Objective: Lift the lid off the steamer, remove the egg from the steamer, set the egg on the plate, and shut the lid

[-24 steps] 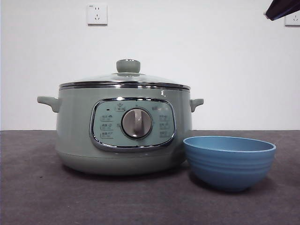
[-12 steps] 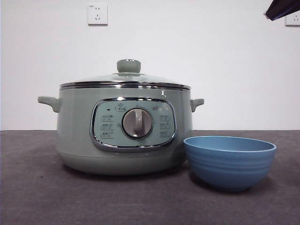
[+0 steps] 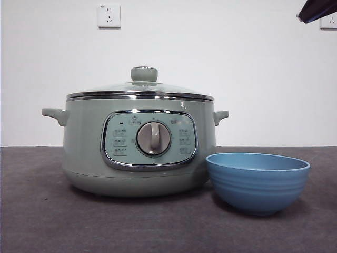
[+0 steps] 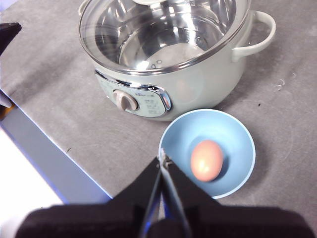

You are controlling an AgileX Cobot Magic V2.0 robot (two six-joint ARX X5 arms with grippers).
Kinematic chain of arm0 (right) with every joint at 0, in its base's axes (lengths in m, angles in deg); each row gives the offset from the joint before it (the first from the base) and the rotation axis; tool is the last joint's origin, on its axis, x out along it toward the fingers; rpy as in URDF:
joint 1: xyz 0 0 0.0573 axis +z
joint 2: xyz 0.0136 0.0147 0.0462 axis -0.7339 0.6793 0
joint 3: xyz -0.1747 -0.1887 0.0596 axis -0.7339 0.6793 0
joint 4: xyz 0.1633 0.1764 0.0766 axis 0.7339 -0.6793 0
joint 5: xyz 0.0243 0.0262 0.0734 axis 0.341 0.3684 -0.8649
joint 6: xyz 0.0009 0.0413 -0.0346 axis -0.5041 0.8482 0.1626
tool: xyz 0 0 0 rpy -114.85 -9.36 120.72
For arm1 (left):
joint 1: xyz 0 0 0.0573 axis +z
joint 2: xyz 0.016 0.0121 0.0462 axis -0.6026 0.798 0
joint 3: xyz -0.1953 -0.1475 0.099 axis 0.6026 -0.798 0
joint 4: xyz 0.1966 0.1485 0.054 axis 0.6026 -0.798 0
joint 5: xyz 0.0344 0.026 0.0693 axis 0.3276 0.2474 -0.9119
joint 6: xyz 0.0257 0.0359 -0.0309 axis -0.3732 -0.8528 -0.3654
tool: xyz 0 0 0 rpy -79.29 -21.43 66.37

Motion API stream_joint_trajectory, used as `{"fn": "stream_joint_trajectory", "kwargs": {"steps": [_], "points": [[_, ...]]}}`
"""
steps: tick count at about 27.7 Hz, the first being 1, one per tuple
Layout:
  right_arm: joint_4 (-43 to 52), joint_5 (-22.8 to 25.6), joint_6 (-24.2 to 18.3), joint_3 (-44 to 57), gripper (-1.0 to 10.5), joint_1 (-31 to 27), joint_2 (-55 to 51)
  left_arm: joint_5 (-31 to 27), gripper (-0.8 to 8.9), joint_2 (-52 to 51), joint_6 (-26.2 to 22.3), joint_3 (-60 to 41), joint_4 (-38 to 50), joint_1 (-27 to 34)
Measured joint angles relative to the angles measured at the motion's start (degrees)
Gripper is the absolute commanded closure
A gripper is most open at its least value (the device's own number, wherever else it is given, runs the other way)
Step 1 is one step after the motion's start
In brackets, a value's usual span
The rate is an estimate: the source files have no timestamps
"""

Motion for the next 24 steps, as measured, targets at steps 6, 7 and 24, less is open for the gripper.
{"fn": "stream_joint_trajectory", "kwargs": {"steps": [6, 7, 24], "points": [[0.9, 0.0, -3.7, 0.1, 9.5, -2.8, -2.0, 0.0, 8.17, 0.0, 0.0, 0.0, 0.0, 0.0], [2.5, -0.2, -4.1, 0.3, 9.5, -4.7, -3.4, 0.0, 8.17, 0.0, 0.0, 0.0, 0.0, 0.0], [34.5, 9.4, -0.7, 38.7, 9.5, -26.8, -35.6, 0.0, 8.17, 0.0, 0.0, 0.0, 0.0, 0.0]]}}
